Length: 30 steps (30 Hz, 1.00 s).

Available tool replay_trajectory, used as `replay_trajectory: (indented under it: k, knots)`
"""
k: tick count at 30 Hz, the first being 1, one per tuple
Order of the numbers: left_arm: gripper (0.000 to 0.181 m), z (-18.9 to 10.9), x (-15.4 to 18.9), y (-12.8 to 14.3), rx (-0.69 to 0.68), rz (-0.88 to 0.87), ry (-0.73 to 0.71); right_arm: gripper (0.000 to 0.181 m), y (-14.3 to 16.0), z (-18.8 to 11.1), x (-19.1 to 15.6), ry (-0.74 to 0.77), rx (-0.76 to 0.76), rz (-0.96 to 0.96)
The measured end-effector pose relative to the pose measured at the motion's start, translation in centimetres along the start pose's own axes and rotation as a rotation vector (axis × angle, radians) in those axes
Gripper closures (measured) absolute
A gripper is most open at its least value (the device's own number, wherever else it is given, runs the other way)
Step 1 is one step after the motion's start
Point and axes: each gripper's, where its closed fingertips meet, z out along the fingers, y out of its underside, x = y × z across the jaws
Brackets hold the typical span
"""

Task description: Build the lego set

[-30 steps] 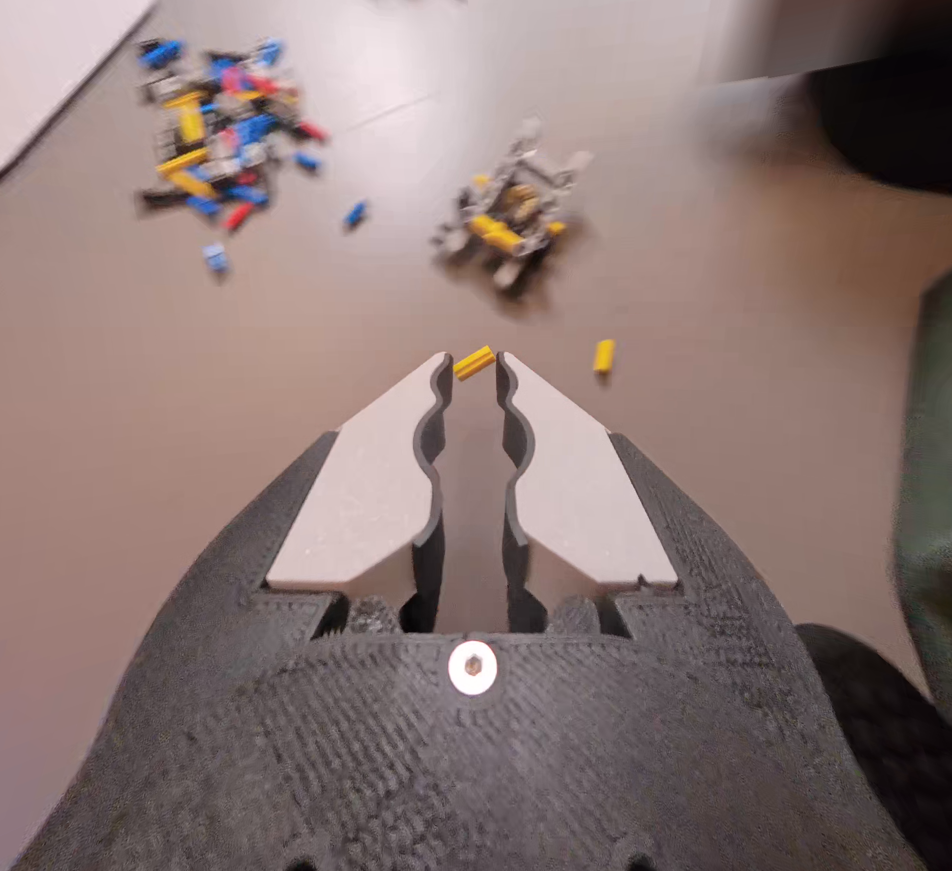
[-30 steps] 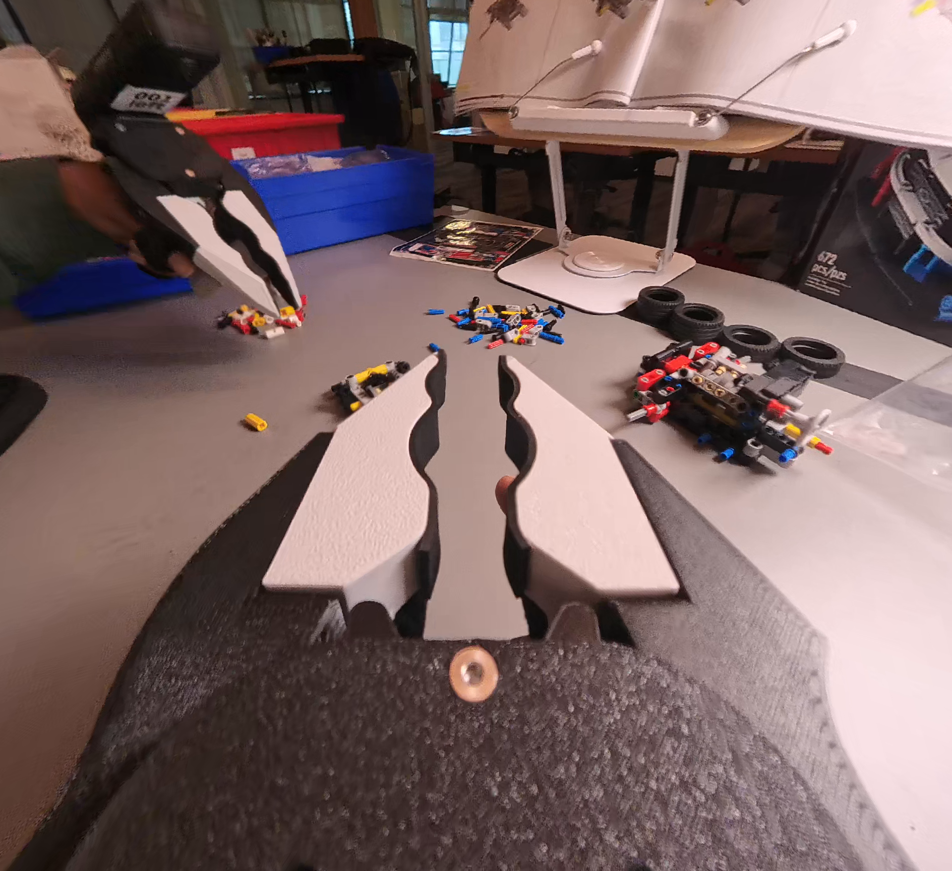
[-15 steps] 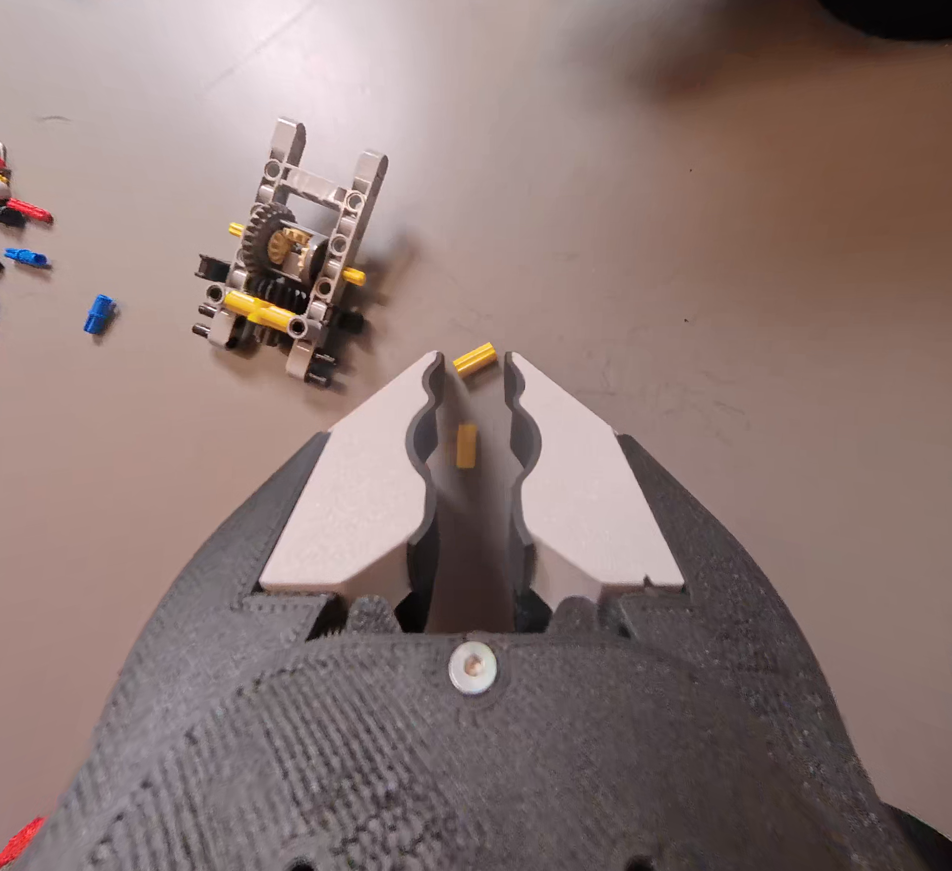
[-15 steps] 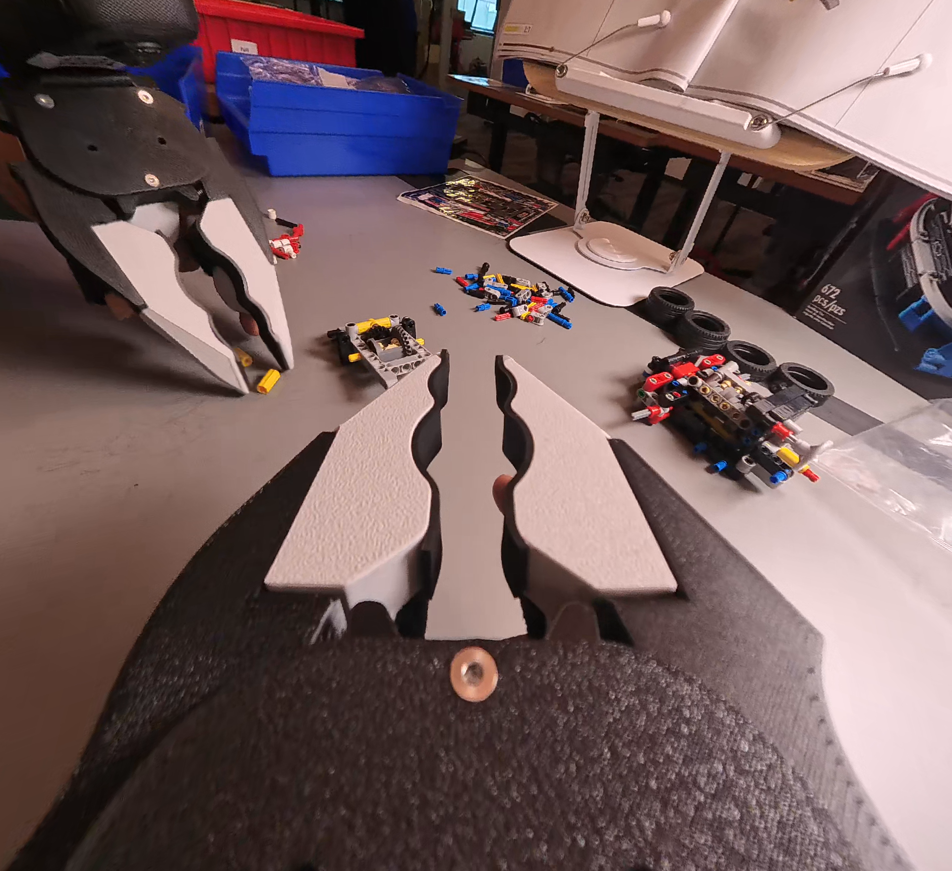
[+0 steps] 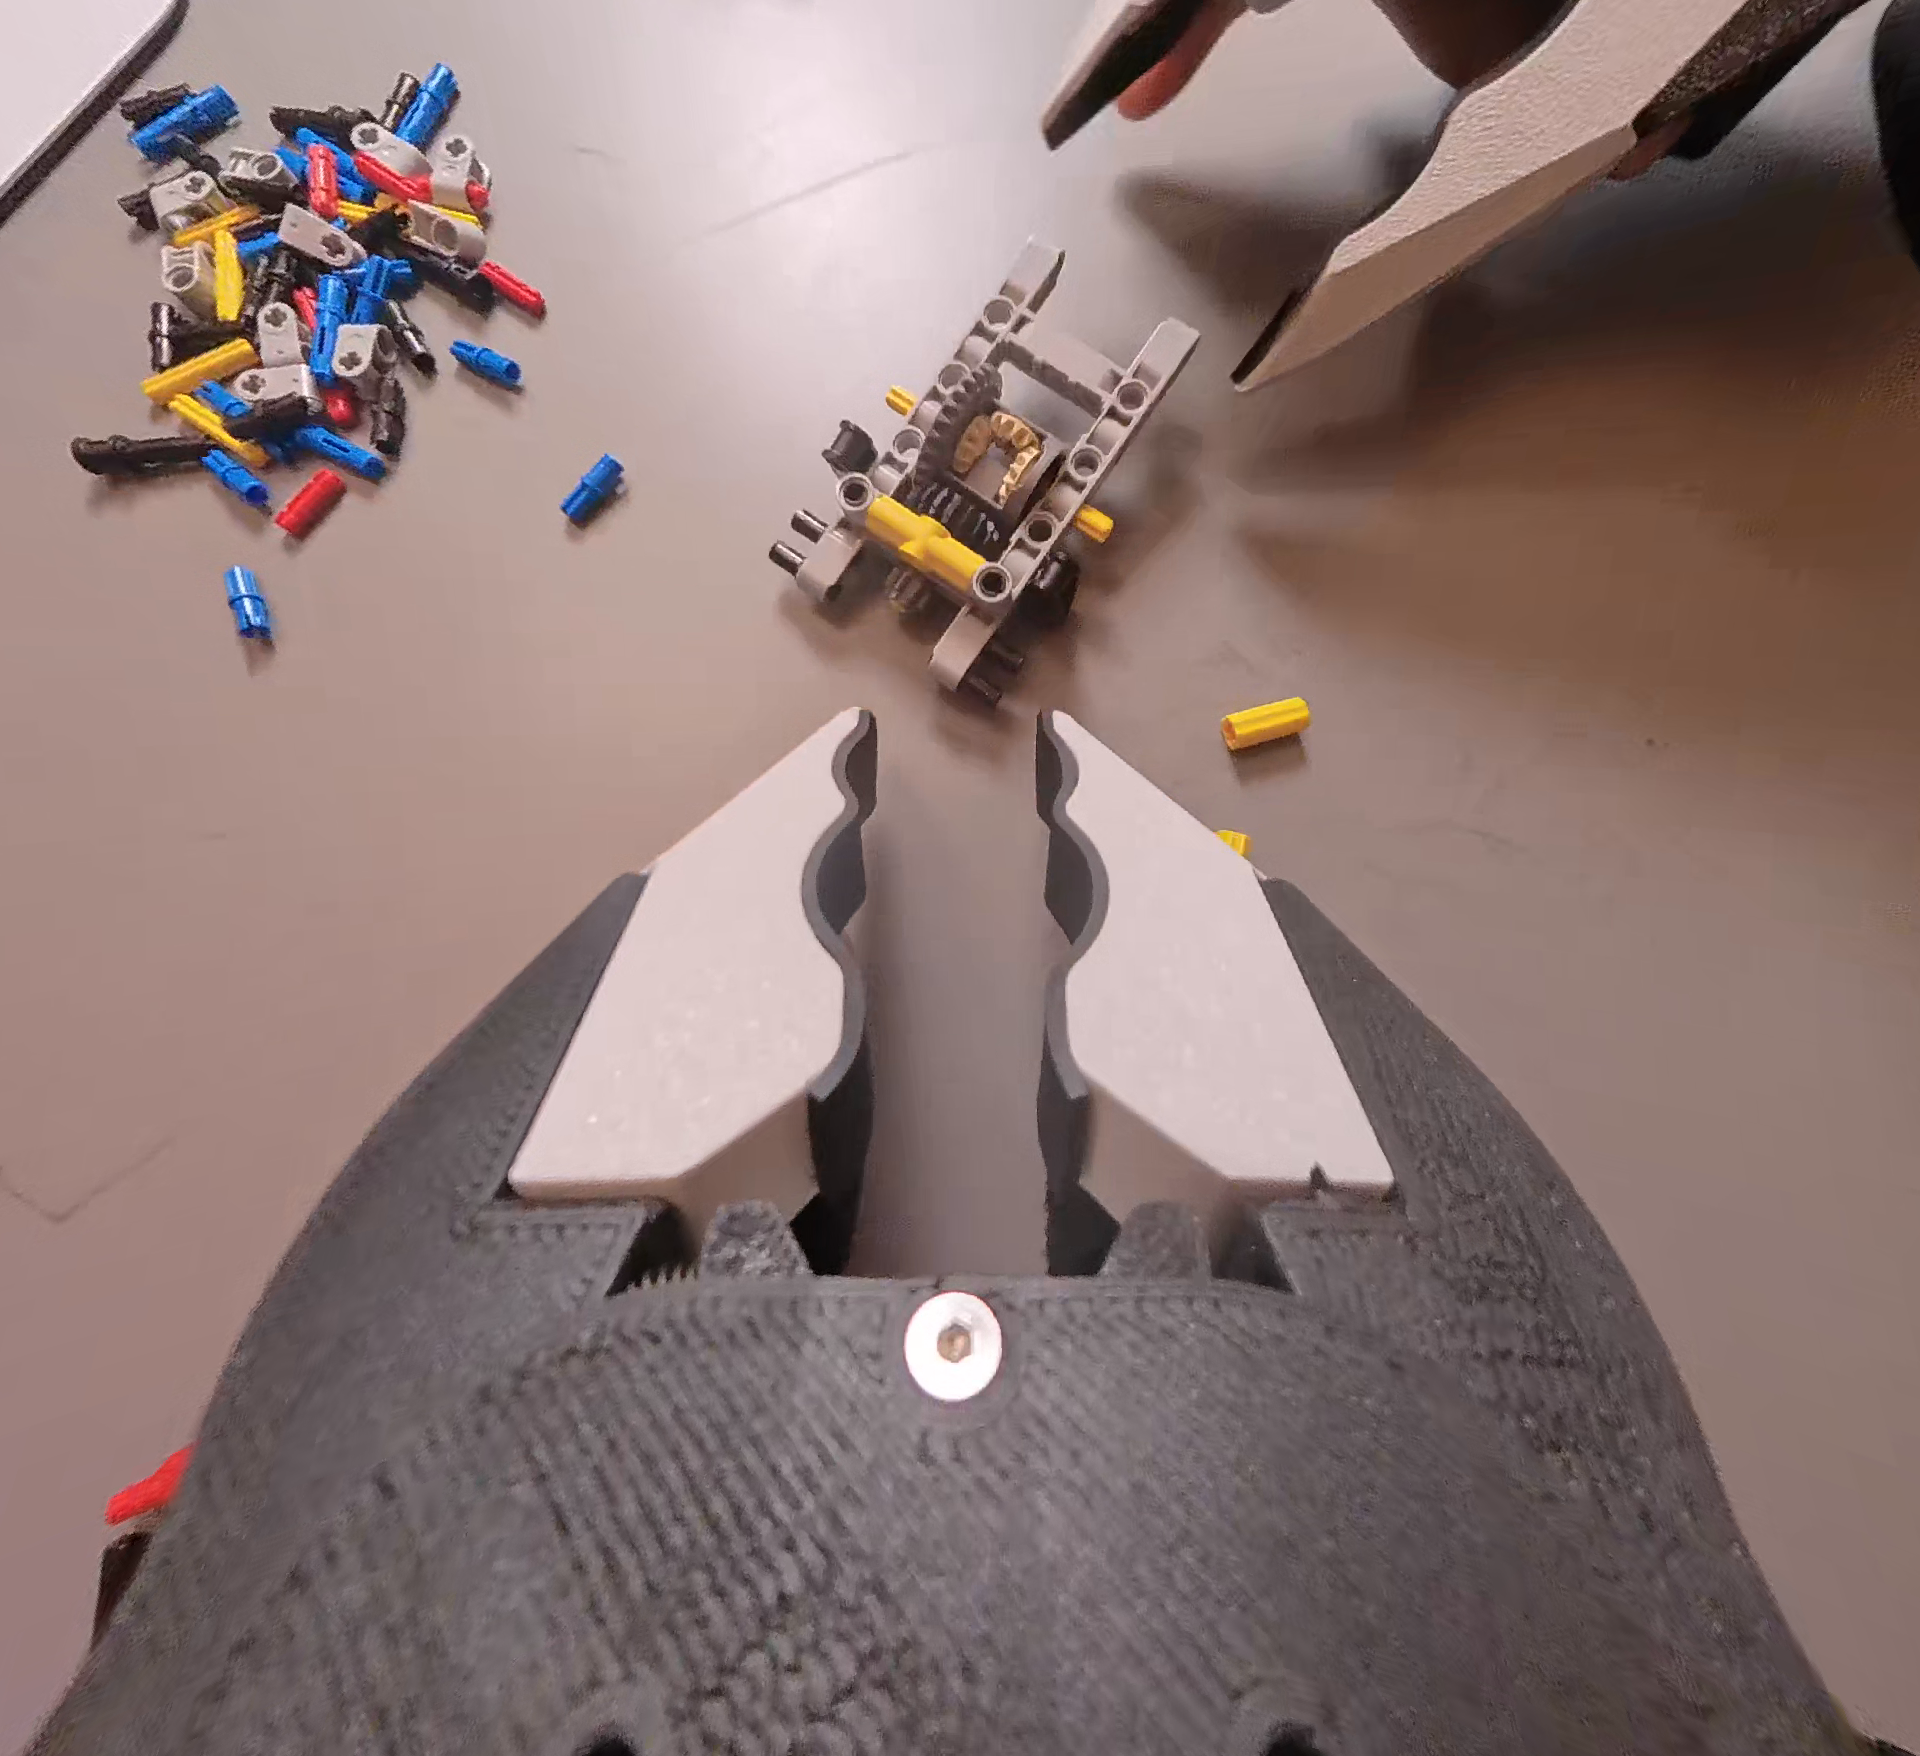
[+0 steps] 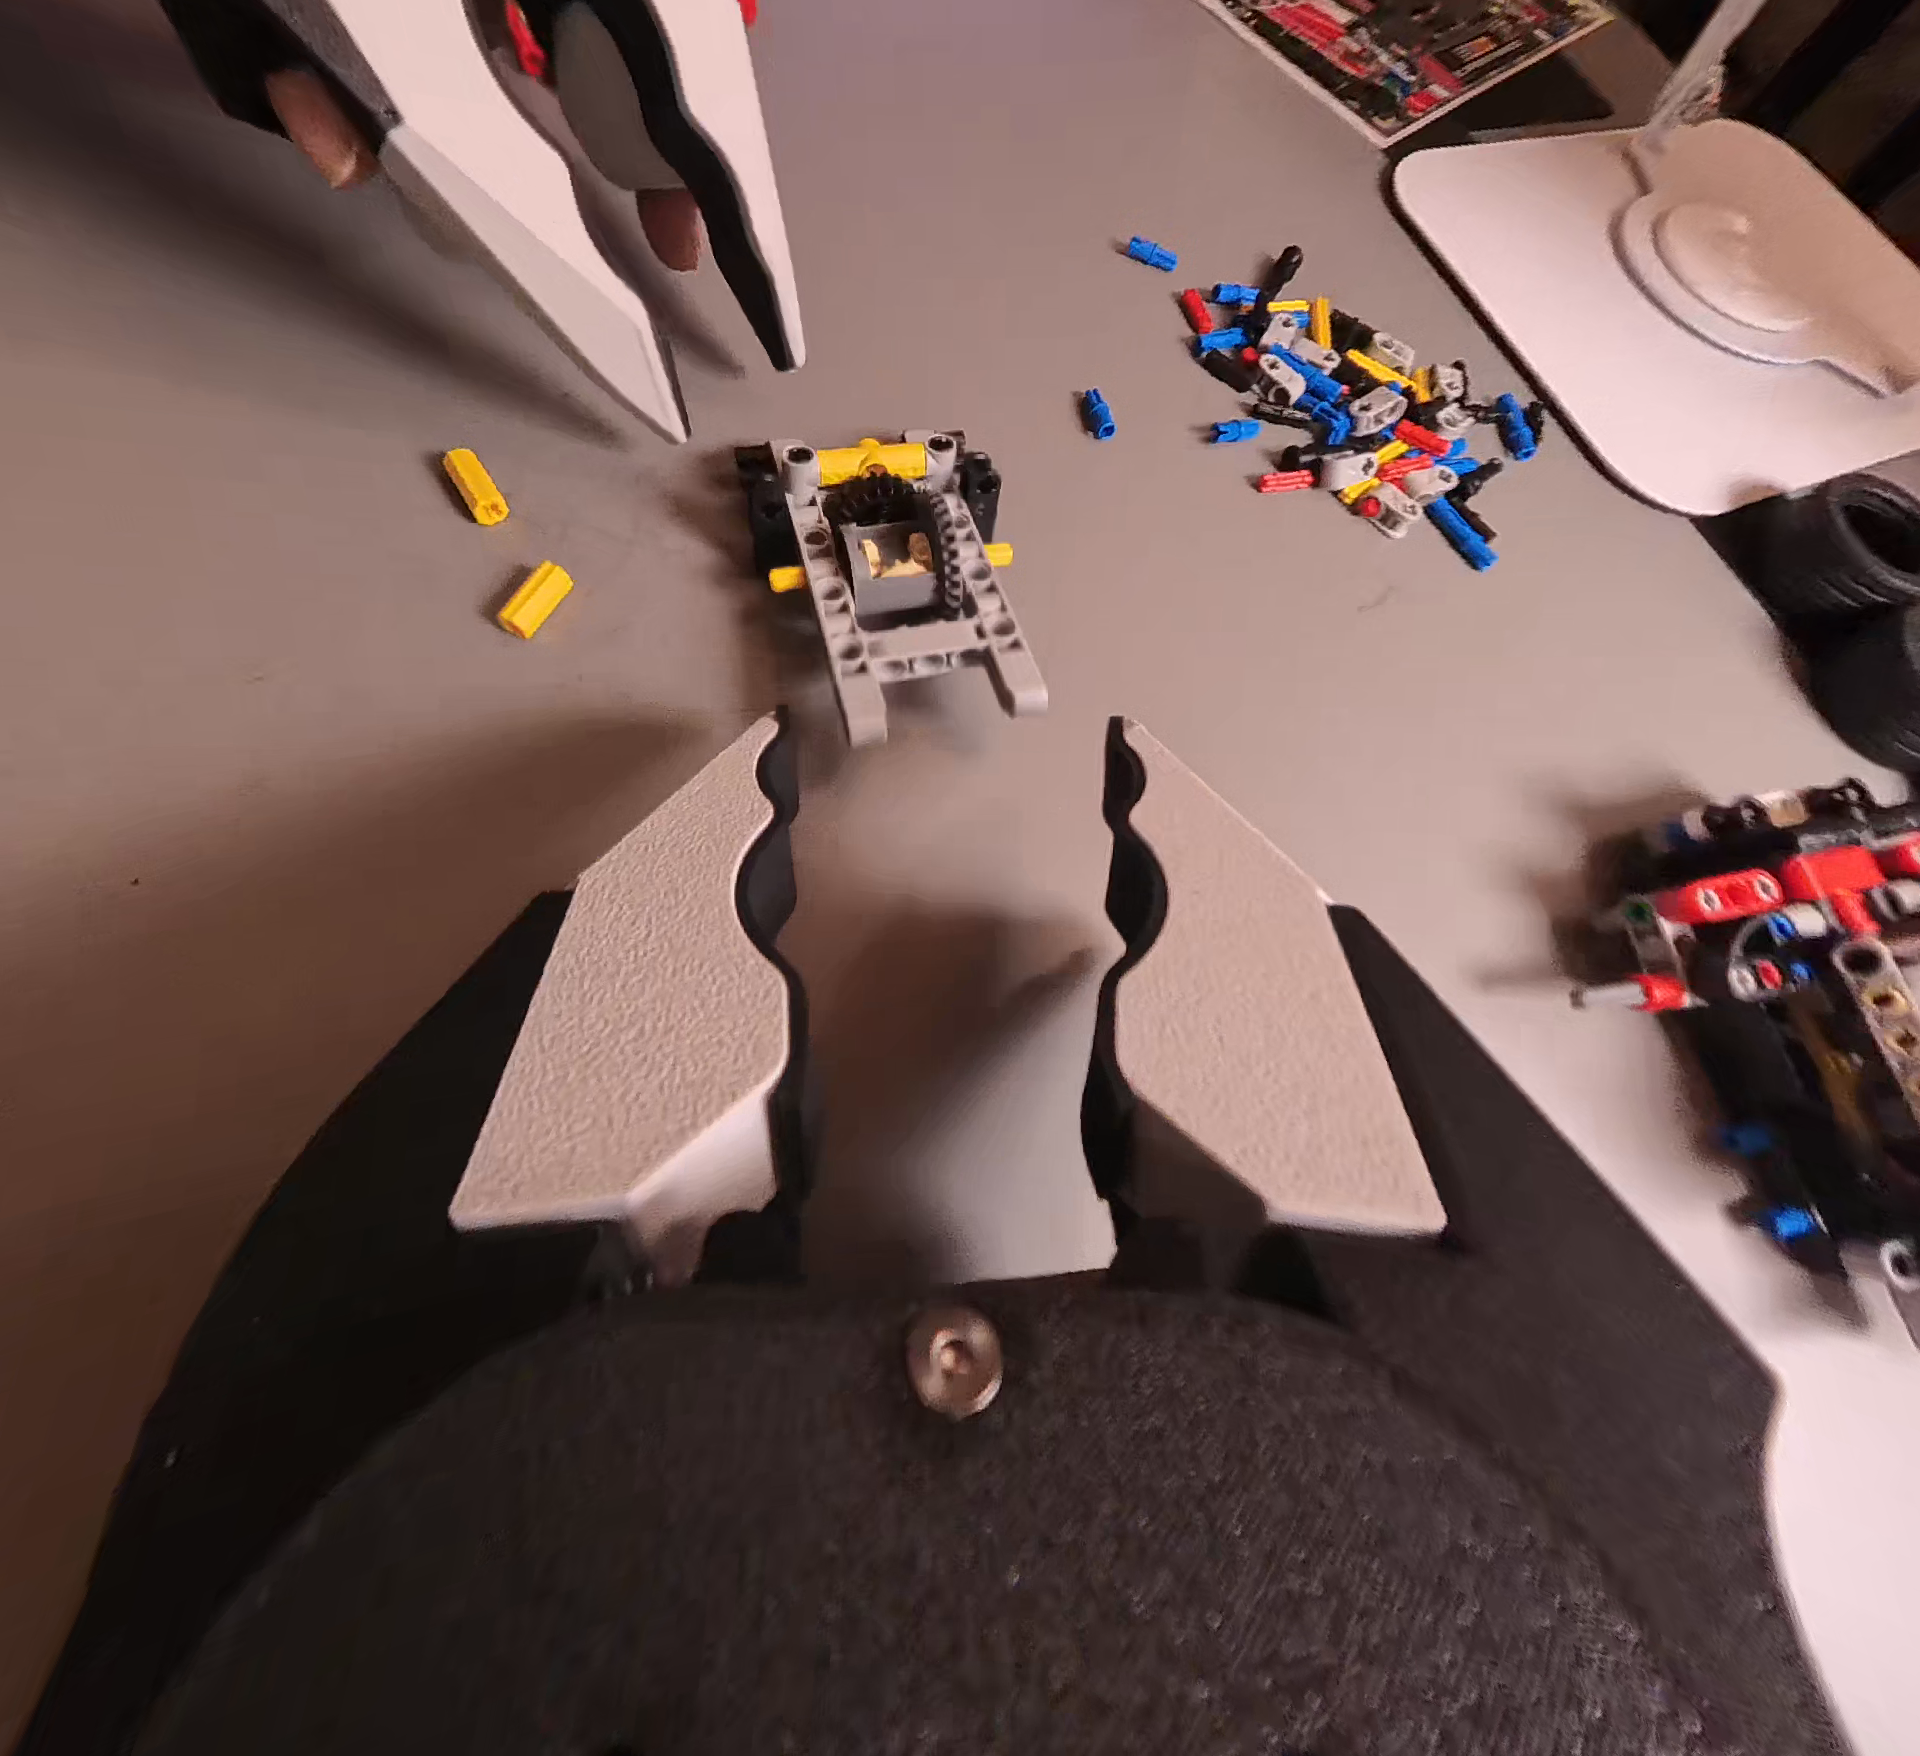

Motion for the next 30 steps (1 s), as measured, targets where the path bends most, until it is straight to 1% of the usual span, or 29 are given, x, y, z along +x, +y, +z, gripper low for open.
replay_trajectory:
  k: [1,3,5,8,11,14,17,22,24,27,30]
  knots:
    - [0.153,0.0,-0.1,0.1,-0.003,0.006,-0.011,0.121,-0.1,0.6,-0.1,-0.026,-0.019,-0.006]
    - [0.153,0.0,-0.2,0.3,-0.001,0.004,-0.018,0.120,0.2,1.5,-0.5,-0.065,-0.066,-0.039]
    - [0.153,-0.2,-0.3,0.4,0.010,0.003,-0.024,0.121,0.2,2.0,-0.6,-0.071,-0.078,-0.062]
    - [0.153,-0.2,-0.6,0.5,0.023,0.003,-0.029,0.136,-0.2,2.1,-0.2,-0.044,-0.060,-0.069]
    - [0.152,-0.2,-0.6,0.4,0.042,0.012,-0.024,0.137,-0.3,2.1,-0.4,-0.034,-0.047,-0.066]
    - [0.148,-0.3,-0.6,0.4,0.058,0.024,-0.019,0.137,-1.1,1.8,-0.6,-0.005,-0.013,-0.029]
    - [0.147,-0.7,-0.6,0.4,0.077,0.028,-0.016,0.138,-2.2,1.3,-1.3,0.036,0.021,0.028]
    - [0.148,-0.9,-0.2,0.3,0.095,0.056,-0.009,0.137,-2.6,1.4,-2.5,0.127,0.015,0.082]
    - [0.148,-0.7,-0.2,0.5,0.087,0.075,-0.012,0.137,-2.5,1.6,-3.1,0.143,-0.001,0.085]
    - [0.147,-0.4,-0.4,1.0,0.070,0.090,-0.015,0.137,-1.7,2.1,-3.4,0.146,-0.034,0.038]
    - [0.147,-0.7,-0.4,1.0,0.073,0.119,0.007,0.137,-1.2,2.1,-3.4,0.115,-0.056,0.001]
